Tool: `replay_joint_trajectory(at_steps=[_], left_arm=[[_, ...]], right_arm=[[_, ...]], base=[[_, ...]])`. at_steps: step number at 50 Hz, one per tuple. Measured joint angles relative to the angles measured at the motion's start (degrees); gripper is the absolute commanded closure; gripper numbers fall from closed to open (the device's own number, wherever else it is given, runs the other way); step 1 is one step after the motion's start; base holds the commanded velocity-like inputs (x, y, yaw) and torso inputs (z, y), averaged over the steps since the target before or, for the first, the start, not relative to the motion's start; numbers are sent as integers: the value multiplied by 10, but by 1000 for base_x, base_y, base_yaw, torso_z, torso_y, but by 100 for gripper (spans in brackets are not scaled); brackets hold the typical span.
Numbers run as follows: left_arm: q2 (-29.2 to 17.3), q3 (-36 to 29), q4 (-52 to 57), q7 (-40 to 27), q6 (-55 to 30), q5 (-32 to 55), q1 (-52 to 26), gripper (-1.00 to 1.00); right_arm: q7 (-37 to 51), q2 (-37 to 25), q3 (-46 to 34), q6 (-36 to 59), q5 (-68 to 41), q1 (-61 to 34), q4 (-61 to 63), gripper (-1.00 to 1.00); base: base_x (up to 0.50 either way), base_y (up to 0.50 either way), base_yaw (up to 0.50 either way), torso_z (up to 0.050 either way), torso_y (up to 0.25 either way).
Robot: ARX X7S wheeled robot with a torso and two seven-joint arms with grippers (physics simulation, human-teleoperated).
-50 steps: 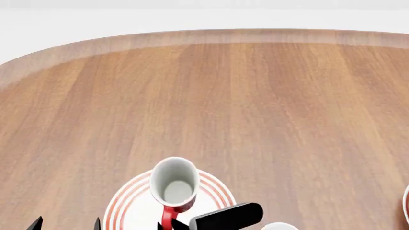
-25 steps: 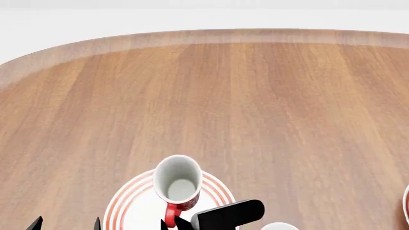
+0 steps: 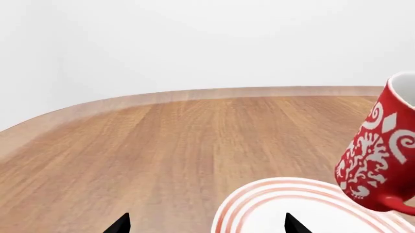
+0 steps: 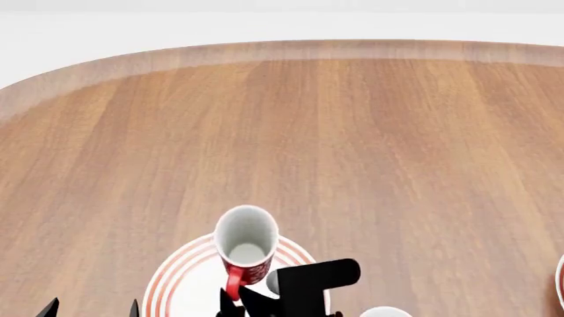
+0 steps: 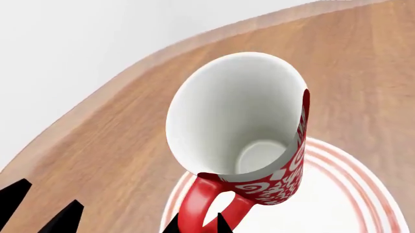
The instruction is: Put the red mug on the left plate.
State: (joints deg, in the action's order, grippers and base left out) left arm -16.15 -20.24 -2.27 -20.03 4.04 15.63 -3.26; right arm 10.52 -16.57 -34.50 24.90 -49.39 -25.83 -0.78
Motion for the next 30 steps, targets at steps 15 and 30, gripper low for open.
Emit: replay_joint_trajectory(at_steps=[15, 30], left_arm=[[-2, -2, 0, -2, 0, 2, -1, -100], [-3, -4, 1, -4, 1, 3, -1, -100]], right_arm=[[-24, 31, -6, 0, 0, -34, -84, 100], [-50, 58, -17, -13, 10, -52, -160, 100]], base=[[0, 0, 0, 0, 0], [0, 0, 0, 0, 0]])
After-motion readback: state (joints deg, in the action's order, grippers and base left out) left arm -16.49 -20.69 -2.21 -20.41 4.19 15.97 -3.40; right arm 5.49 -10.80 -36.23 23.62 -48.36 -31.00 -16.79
